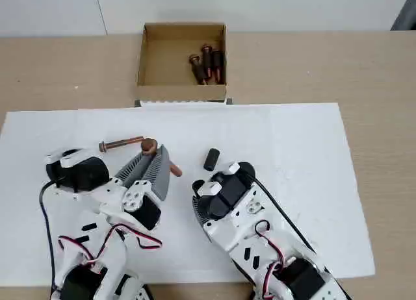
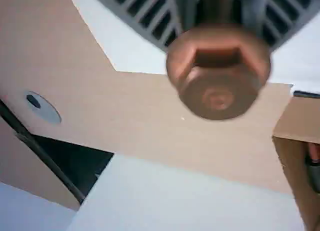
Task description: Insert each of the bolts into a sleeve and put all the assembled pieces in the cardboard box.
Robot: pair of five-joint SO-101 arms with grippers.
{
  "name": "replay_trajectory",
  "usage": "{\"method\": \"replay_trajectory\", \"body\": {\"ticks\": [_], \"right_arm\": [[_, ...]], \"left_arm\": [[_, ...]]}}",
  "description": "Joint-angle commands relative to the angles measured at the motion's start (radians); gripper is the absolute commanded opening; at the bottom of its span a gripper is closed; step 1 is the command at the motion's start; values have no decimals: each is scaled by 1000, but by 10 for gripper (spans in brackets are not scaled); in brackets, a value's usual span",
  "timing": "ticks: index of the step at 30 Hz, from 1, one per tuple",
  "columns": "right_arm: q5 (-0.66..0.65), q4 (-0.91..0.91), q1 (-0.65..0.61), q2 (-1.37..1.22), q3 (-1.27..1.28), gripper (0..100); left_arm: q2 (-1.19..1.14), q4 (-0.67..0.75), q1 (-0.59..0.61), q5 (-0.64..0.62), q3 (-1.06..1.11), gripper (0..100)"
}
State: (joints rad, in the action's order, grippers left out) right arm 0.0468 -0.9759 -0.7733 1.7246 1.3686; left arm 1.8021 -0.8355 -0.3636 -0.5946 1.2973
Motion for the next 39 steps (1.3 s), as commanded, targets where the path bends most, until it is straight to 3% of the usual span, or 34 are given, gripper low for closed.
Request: {"method": "replay_trajectory", "body": {"ticks": [1, 7, 39], "right_arm": [[-14, 64, -7, 7, 5, 4], [-109, 74, -7, 7, 8, 4], [-190, 73, -2, 88, 0, 4]], "left_arm": [[12, 60, -52, -6, -25, 5], [12, 69, -135, -5, -25, 5], [8, 61, -158, 64, 4, 5]]}}
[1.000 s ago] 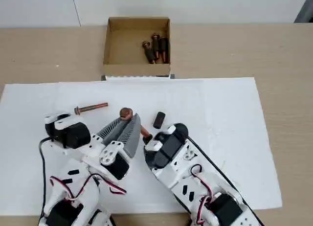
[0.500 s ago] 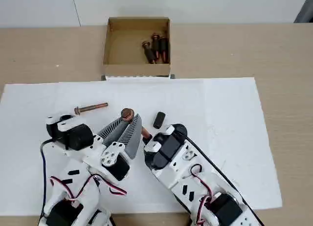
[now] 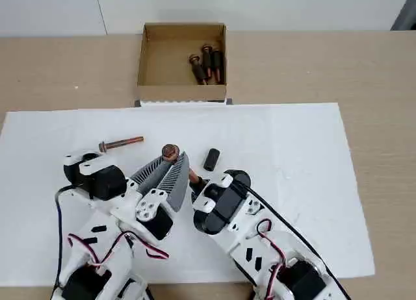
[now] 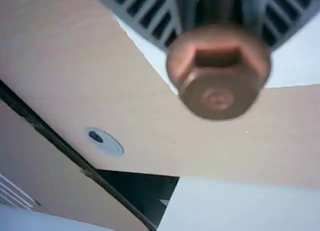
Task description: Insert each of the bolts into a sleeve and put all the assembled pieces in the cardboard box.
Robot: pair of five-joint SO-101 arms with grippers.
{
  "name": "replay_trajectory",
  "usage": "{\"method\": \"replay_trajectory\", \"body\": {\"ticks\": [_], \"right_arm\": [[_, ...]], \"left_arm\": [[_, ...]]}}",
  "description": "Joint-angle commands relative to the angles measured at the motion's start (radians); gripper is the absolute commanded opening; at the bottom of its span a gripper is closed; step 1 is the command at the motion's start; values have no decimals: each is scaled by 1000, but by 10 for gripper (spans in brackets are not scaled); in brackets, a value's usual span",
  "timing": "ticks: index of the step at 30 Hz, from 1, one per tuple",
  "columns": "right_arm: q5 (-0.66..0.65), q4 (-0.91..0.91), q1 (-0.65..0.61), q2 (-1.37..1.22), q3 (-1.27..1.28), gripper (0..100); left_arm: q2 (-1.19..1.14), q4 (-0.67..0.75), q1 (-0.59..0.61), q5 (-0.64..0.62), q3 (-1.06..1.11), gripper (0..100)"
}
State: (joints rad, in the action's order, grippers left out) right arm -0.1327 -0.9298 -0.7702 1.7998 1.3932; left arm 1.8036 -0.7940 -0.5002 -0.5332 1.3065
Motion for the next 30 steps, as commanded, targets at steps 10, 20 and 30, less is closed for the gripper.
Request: {"method": "replay_trajectory", "body": {"ticks": [10, 20, 30], "right_arm": [[-11, 28, -5, 13, -25, 4], [-12, 74, -5, 12, -15, 4], [-49, 77, -4, 12, -5, 4]], "left_arm": [[5, -135, -81, 8, -2, 5], [8, -299, -147, 29, 25, 5], [5, -284, -109, 64, 25, 216]]}}
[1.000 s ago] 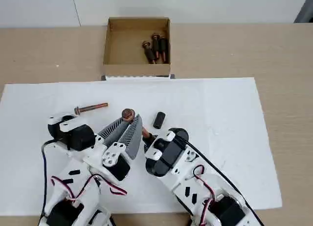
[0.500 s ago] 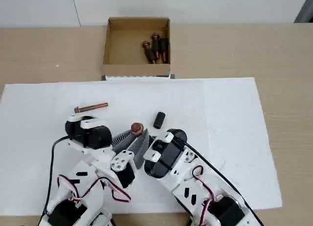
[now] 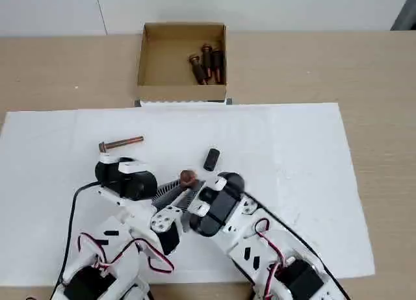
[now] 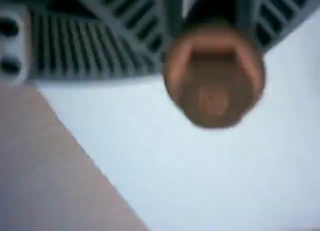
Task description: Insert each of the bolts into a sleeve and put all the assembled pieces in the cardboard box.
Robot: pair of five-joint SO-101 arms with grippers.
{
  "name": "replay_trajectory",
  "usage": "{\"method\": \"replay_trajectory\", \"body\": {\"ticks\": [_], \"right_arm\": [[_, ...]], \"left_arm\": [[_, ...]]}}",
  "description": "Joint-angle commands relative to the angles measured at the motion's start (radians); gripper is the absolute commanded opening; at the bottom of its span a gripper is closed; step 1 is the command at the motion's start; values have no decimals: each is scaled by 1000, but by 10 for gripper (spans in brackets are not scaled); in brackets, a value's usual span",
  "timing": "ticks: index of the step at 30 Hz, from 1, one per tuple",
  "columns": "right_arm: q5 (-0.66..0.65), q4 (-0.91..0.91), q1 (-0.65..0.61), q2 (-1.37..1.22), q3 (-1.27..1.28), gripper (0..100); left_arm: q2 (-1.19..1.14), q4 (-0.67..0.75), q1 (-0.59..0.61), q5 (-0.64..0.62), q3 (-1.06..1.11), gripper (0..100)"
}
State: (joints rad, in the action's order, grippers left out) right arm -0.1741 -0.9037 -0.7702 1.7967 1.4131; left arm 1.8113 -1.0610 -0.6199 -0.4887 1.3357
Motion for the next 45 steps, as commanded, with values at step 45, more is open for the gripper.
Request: {"method": "replay_trajectory", "body": {"ticks": [45], "right_arm": [[103, -131, 341, 10, -18, 4]], "left_arm": [[2, -26, 706, 364, 283, 6]]}}
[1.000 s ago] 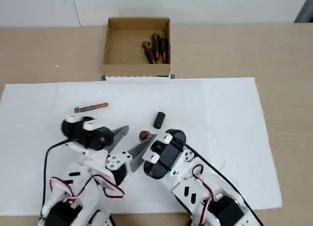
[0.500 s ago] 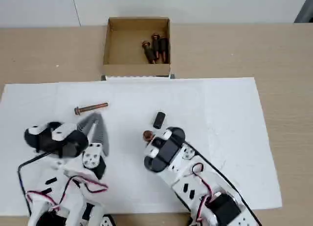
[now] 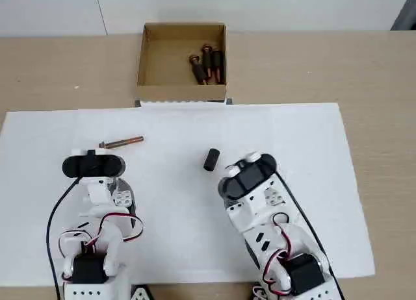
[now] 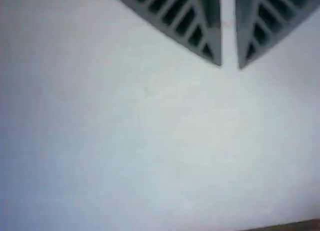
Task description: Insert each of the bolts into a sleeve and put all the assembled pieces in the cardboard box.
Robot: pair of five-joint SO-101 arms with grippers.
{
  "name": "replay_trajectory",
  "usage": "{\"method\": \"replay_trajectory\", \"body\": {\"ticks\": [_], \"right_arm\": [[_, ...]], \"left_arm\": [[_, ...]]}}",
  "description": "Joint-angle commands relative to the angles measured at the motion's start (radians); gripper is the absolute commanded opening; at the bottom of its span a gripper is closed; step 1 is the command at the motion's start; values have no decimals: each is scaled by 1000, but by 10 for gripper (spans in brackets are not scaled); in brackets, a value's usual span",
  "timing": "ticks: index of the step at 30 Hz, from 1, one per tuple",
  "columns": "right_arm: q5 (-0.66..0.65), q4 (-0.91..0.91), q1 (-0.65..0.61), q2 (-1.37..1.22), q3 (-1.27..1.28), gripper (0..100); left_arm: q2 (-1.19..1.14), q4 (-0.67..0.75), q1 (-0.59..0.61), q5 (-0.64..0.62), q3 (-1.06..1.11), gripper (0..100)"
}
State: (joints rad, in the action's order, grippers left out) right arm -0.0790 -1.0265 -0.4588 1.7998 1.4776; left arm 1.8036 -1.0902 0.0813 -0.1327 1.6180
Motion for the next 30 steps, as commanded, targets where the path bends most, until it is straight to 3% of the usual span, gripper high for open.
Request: {"method": "replay_trajectory", "body": {"ticks": [1, 7, 24, 30], "right_arm": [[8, -18, 33, -4, -101, 4], [14, -25, 33, -257, -284, 3], [6, 403, 33, -1388, -962, 3], [8, 433, 33, -1736, -1307, 3]], "left_arm": [[9, 3, 5, 8, 1, 6], [9, 3, 5, 8, 1, 6], [9, 3, 5, 8, 1, 6], [9, 3, 5, 8, 1, 6]]}}
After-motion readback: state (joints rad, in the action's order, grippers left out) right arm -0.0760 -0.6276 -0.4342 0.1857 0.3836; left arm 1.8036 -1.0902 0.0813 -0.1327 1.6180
